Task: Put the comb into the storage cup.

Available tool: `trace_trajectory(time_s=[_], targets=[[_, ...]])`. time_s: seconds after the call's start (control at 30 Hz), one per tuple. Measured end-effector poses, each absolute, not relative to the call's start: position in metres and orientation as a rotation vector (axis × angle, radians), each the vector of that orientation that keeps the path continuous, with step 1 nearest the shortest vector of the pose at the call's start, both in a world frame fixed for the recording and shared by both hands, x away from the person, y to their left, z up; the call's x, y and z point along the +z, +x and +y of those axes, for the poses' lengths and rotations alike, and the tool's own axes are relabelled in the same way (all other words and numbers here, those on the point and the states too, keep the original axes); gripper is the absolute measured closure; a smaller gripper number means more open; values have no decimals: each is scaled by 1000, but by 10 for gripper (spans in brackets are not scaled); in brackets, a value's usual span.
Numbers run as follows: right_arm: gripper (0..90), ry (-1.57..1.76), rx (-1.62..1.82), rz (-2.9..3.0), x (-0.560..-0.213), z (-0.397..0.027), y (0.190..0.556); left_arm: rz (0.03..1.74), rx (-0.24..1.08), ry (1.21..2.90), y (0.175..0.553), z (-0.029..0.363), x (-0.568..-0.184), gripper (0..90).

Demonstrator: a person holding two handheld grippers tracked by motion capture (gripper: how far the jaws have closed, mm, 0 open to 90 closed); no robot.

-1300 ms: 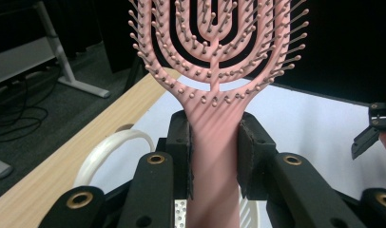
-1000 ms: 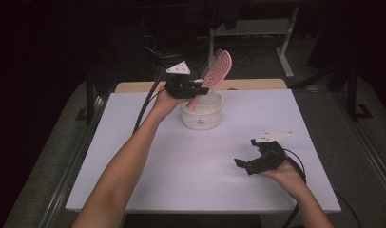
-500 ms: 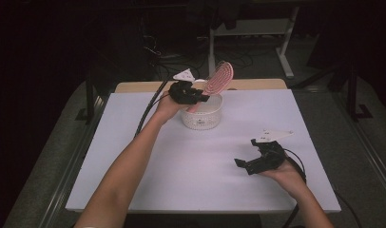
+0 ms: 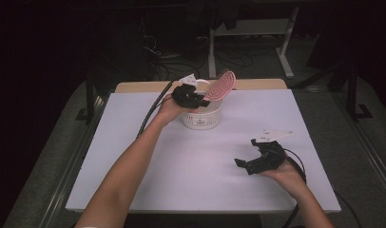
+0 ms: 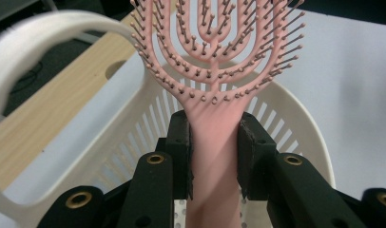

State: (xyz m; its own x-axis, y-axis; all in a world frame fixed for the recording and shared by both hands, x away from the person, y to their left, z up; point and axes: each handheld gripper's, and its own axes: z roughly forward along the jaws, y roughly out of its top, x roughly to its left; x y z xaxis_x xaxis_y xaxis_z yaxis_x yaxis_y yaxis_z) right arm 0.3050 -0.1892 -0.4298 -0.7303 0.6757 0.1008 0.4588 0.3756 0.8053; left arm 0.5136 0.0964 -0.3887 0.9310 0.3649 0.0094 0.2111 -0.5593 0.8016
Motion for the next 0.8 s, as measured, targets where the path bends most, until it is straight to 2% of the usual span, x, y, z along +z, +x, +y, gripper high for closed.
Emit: trace_trajectory(time_s=[0.37,0.53,0.8], targets=[[1,1006,1280,2390,-430,-189,305,429,230,2221,514,94,-393,685],[2,1006,1280,2391,-430,-189,305,451,259,2226,515,96,-392,560],[2,1005,1279,2392,-429,-189,305,475,279,2231,516,106,-387,448]])
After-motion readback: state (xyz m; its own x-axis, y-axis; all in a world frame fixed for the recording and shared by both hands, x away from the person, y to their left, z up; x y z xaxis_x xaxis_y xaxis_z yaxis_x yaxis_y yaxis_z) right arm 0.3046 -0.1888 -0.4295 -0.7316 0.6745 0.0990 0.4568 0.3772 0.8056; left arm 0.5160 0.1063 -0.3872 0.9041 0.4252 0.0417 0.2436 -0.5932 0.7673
